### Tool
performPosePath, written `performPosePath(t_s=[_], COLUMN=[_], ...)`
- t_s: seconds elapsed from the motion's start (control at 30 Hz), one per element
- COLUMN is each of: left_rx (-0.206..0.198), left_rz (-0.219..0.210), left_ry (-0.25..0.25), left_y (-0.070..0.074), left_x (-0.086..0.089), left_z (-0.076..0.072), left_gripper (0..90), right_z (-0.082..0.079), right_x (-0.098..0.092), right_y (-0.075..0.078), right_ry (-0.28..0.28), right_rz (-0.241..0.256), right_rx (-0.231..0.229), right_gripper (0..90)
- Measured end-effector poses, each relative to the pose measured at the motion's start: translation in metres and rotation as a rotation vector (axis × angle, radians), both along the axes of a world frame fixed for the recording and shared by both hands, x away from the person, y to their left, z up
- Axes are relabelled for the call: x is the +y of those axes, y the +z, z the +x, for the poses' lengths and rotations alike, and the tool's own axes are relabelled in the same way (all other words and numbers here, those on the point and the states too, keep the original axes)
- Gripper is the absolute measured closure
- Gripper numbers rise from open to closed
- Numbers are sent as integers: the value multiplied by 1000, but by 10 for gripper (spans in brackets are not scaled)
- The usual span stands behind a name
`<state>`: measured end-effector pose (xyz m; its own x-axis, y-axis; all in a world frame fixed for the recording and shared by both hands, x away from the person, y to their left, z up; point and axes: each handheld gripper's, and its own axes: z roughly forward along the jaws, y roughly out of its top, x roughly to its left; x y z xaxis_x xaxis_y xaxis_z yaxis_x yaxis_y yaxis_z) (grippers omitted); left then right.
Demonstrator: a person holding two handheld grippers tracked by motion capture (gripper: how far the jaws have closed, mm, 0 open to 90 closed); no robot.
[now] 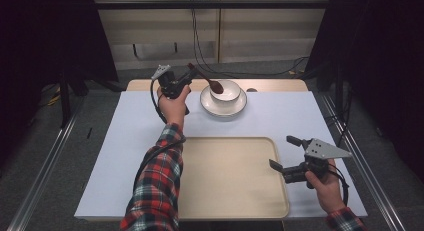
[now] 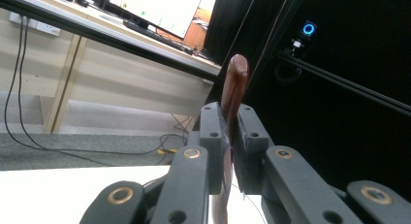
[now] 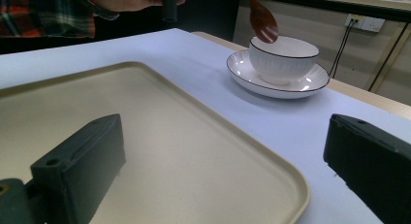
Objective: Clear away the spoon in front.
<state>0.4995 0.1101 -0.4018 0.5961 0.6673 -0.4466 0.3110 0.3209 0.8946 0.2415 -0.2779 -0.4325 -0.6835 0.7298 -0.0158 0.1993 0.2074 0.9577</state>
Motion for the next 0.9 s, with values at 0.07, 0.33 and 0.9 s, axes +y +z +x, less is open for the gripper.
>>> performPosePath(t_s=[0.07, 0.33, 0.9], left_rx=[-5, -15, 3], left_rz=[-3, 6, 4], left_ry=[0, -27, -88], left_y=[4, 16, 28], left_x=[6, 24, 45], left_z=[-3, -18, -44], left_gripper=[839, 839, 839], right_z=[0, 0, 0], right_x=[0, 1, 1], right_y=[0, 0, -1], right_ry=[-7, -6, -6], right_rz=[1, -3, -18], right_rx=[-3, -4, -5], right_gripper=[8, 8, 8])
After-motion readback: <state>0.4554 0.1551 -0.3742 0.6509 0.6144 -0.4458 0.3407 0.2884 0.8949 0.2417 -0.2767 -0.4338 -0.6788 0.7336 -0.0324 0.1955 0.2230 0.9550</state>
